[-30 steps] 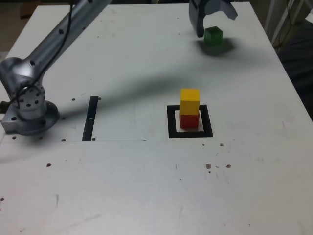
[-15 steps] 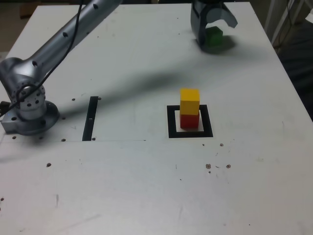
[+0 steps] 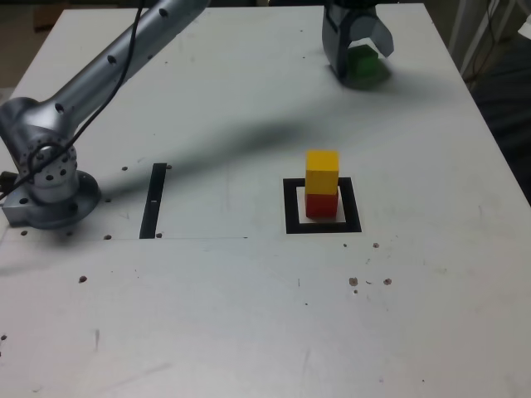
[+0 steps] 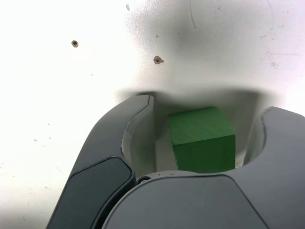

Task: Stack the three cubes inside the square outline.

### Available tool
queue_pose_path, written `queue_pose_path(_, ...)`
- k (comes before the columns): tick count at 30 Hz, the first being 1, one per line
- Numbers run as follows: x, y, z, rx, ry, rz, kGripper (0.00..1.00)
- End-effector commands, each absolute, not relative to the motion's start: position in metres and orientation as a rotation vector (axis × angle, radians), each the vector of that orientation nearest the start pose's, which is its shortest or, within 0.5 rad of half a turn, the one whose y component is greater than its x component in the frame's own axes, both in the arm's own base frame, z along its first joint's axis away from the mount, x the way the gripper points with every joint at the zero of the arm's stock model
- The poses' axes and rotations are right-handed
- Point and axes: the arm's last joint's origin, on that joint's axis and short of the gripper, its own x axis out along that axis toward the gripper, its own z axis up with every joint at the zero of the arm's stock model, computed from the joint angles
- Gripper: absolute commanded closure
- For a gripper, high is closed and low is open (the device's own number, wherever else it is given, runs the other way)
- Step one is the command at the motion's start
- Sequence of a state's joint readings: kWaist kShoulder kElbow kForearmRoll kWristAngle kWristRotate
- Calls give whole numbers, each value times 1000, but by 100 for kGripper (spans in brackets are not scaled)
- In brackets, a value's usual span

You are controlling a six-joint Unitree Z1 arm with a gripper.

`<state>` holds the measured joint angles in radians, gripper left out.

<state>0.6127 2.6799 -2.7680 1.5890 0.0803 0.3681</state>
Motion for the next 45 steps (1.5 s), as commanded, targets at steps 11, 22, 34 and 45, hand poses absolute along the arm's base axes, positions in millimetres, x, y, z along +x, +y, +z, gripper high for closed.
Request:
queue_pose_path(11, 435, 308, 225, -100, 1518, 278, 66)
queue_pose_path(22, 433, 298, 237, -82, 1529, 254, 66)
queue_pose_path(34, 413, 256, 286, -36, 1559, 174, 66)
queue_pose_path(45, 386, 191, 325, 4, 1584, 118, 66)
